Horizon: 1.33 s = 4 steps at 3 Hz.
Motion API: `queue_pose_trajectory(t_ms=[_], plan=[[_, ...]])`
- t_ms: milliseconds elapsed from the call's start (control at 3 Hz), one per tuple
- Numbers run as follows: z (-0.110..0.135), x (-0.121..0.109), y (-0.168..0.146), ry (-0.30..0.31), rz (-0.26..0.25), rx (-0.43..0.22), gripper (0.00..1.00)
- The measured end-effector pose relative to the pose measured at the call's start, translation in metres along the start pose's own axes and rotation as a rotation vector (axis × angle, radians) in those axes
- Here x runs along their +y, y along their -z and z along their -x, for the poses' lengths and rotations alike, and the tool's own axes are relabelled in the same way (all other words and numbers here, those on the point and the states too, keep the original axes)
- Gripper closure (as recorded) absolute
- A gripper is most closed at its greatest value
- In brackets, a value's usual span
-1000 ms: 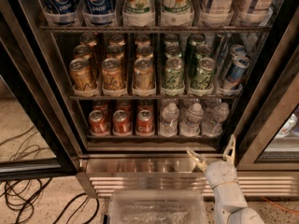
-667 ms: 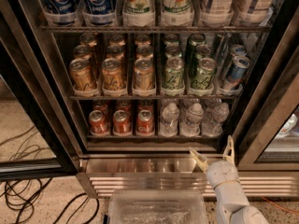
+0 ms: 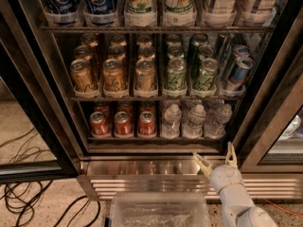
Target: Pick water bottle from bottom shelf of fridge
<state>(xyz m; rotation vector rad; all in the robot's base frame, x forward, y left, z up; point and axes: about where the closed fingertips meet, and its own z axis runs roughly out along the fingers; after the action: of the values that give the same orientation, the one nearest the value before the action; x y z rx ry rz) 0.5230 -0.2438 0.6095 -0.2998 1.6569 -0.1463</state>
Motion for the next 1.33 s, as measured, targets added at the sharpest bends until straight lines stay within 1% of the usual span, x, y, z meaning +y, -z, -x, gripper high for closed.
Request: queue_pose_trajectory(t_ms=[333,667,1000,1333], plan=[[0.0,0.007,-0.001,-0.061,0.011,-0.021,0.34],[0.0,0.018,-0.01,-0.124,0.023,-0.056,0.33],[0.001,0.022,-0.02,-0.164,0.028,-0.078,0.32],[0.004,0.02,-0.029,-0.169,0.017,-0.101,0.32]])
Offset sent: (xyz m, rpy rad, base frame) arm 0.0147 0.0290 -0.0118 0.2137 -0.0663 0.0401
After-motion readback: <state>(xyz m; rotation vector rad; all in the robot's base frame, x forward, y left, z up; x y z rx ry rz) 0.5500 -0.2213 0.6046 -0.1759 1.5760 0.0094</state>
